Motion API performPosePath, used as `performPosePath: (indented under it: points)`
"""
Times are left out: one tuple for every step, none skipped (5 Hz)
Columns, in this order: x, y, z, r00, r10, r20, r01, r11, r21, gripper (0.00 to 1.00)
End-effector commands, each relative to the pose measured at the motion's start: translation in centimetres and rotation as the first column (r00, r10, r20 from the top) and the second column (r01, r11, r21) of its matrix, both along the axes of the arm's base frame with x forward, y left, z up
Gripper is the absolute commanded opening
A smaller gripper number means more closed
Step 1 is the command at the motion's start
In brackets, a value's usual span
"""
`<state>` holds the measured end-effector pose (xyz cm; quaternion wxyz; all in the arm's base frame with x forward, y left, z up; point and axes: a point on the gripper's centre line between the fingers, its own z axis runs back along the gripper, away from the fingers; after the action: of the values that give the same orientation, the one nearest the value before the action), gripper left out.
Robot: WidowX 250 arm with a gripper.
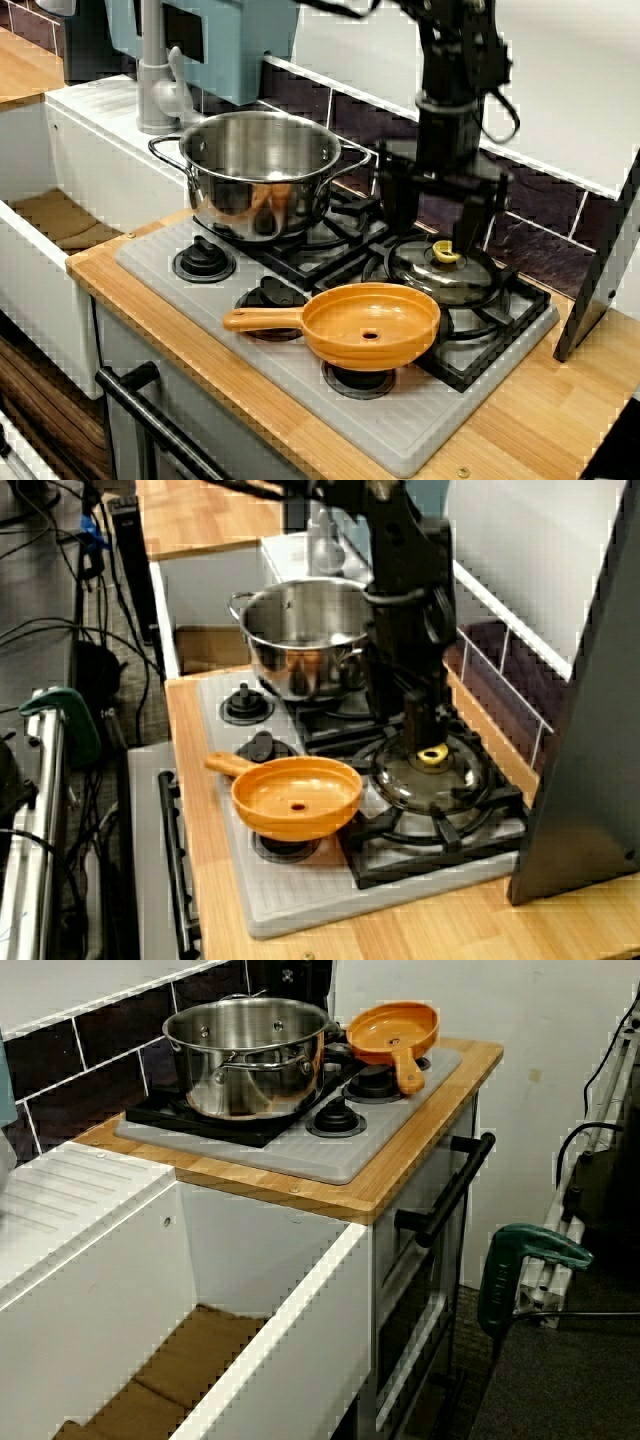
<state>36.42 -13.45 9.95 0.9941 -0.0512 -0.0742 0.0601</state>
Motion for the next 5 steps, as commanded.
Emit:
performPosePath:
  points:
    - [-1.5, 0.5, 3.1, 0.979, -0.183, 0.089, 0.186, 0.982, -0.03, 1.0]
    - [-2.3, 0.7, 3.0, 0.944, -0.317, 0.092, 0.321, 0.946, -0.036, 1.0]
    - [-3.2, 0.7, 2.6, 0.893, -0.44, 0.095, 0.445, 0.894, -0.047, 1.0]
    - [-4.1, 0.9, 2.4, 0.848, -0.519, 0.108, 0.526, 0.849, -0.056, 1.0]
    - [-4.9, 0.2, 2.4, 0.819, -0.566, 0.098, 0.572, 0.818, -0.061, 1.0]
